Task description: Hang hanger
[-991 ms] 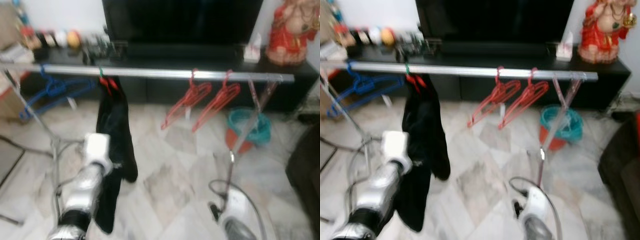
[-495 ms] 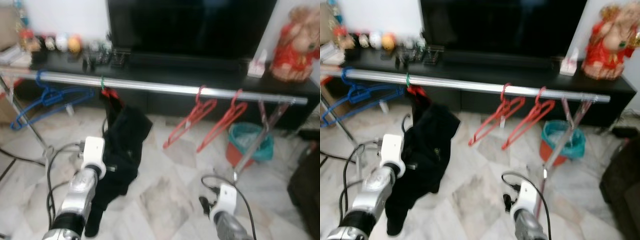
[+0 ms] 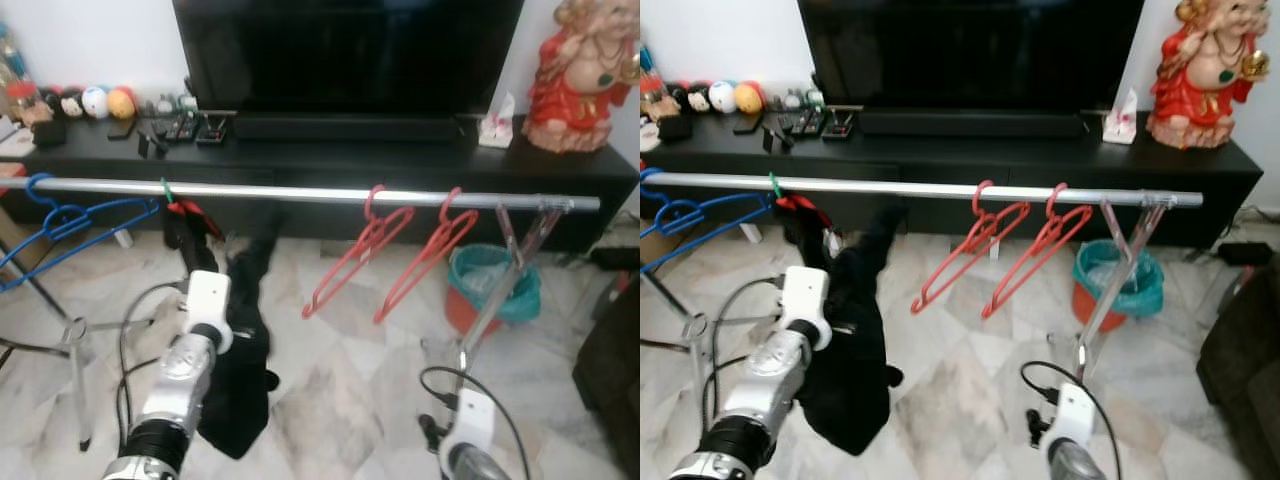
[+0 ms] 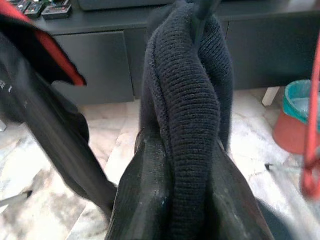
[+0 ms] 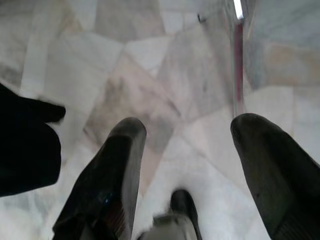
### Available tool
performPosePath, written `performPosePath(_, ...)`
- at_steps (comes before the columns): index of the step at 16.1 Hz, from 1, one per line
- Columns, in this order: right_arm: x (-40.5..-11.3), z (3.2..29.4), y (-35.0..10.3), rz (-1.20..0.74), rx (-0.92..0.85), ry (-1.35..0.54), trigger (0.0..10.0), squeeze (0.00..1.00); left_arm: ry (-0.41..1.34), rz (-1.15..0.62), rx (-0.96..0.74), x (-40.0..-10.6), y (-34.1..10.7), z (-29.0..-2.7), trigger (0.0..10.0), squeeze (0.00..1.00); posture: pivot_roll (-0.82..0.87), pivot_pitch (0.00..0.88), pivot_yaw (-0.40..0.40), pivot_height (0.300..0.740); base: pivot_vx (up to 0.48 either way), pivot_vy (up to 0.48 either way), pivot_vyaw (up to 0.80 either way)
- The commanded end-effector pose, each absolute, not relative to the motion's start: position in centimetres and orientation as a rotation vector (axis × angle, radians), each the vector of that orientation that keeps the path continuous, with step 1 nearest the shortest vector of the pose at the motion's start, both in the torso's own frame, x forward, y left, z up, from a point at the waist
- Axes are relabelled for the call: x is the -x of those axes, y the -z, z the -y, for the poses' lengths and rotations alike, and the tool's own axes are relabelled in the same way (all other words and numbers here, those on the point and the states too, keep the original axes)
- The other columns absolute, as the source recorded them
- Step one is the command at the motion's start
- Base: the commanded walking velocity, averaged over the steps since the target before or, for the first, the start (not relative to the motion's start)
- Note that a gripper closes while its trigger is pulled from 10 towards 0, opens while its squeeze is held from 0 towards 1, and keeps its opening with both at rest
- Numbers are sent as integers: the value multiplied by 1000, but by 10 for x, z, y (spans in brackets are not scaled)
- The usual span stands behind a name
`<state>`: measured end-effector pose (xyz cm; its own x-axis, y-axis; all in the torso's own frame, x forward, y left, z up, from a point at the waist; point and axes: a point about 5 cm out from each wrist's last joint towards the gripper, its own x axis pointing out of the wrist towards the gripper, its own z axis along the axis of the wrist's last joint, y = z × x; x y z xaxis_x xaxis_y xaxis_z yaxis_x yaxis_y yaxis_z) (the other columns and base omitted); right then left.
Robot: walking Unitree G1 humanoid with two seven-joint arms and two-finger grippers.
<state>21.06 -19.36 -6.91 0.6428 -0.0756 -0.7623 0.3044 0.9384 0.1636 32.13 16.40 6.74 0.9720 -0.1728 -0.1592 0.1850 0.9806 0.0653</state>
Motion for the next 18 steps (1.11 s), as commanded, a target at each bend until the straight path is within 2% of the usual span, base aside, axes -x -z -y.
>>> performPosePath(1,-211,182,71,-857,-310,192,10000,0,163,-93,-113,-328,-83,-173,10000,0,-44,0,-5,719,304,0,0)
performPosePath(5,-208,184,72,-864,-316,195,10000,0,163,-91,-117,-328,-83,-173,10000,0,-43,0,-6,719,275,0,0)
performPosePath(18,-198,190,77,-891,-324,196,10000,0,224,-97,-126,-323,-80,-164,10000,0,-42,0,-12,719,0,0,0)
